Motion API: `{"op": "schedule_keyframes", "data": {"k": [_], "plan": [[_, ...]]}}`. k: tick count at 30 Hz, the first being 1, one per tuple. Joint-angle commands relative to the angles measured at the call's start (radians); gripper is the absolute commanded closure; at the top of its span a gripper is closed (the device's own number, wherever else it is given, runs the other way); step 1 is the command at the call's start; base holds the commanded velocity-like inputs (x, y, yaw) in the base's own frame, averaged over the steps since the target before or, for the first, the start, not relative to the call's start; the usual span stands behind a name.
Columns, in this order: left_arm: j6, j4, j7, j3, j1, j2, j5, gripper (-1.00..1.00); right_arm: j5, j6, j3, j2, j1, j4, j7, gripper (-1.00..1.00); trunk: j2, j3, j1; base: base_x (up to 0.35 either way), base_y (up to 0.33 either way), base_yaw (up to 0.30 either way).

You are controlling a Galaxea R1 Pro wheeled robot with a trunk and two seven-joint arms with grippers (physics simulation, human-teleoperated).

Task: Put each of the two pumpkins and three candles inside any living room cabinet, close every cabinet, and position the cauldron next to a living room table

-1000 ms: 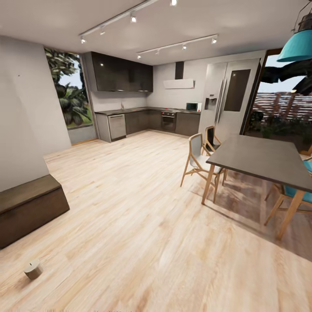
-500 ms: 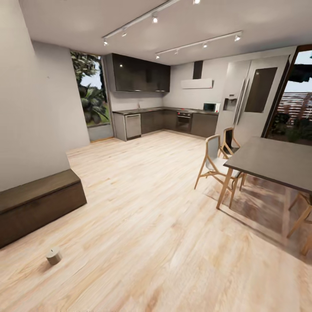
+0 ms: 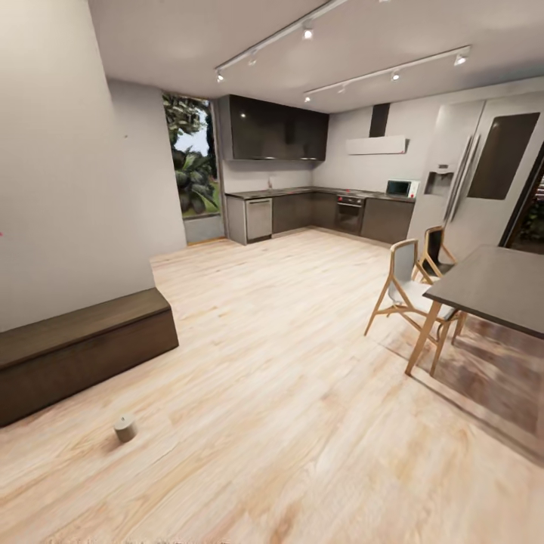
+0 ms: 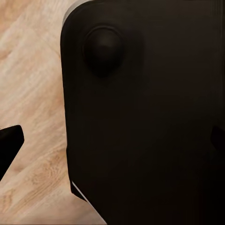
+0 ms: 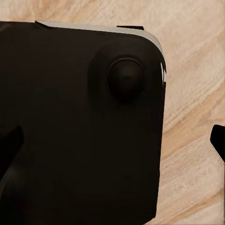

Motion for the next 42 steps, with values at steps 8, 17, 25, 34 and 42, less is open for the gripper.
{"op": "schedule_keyframes", "data": {"k": [8,17,25,34,42], "plan": [[-0.006,-0.002,-0.006,-0.002,0.000,-0.018,-0.005,-1.00,0.001,-0.003,0.001,0.000,-0.001,0.001,0.000,-1.00,0.000,-0.001,0.000,0.055,-0.021,0.243],[-0.101,-0.012,-0.006,0.000,0.000,-0.031,-0.006,-1.00,0.001,-0.003,0.001,0.000,-0.001,0.001,0.000,-1.00,0.000,-0.001,0.000,0.274,-0.140,0.244],[-0.154,-0.011,-0.006,0.002,0.000,-0.031,0.000,-1.00,0.001,-0.003,0.001,0.001,-0.001,0.001,0.000,-1.00,0.000,-0.001,0.000,0.292,-0.157,0.244],[-0.172,-0.011,-0.006,0.001,0.000,-0.031,-0.001,-1.00,0.001,-0.003,0.001,0.003,-0.001,0.001,0.000,-1.00,0.000,-0.001,0.000,0.288,-0.186,0.244],[-0.174,-0.011,-0.006,0.001,0.001,-0.031,-0.001,-1.00,0.001,-0.003,0.001,0.003,-0.001,0.001,0.000,-1.00,0.000,-0.001,0.000,0.276,-0.220,0.244]]}}
